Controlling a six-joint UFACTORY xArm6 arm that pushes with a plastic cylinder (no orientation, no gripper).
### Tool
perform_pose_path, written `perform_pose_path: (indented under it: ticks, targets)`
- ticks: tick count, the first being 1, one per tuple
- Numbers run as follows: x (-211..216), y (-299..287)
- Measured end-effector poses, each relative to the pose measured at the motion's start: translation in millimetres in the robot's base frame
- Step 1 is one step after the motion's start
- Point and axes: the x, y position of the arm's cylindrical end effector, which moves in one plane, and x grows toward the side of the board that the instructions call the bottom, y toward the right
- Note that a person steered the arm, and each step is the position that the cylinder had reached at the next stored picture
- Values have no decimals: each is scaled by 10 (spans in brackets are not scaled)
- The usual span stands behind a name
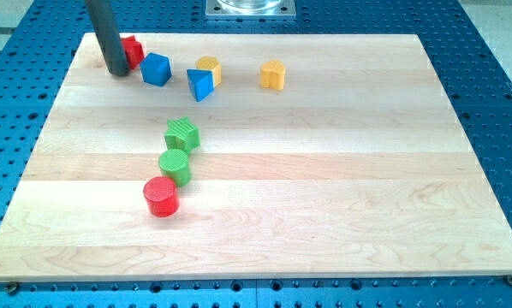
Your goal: Move the blue cube into the yellow hexagon
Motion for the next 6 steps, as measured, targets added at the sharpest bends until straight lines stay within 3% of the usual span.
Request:
perform_pose_path:
  ticks: [2, 4, 6]
  targets:
    - [70, 0]
    - [-94, 761]
    - [81, 1023]
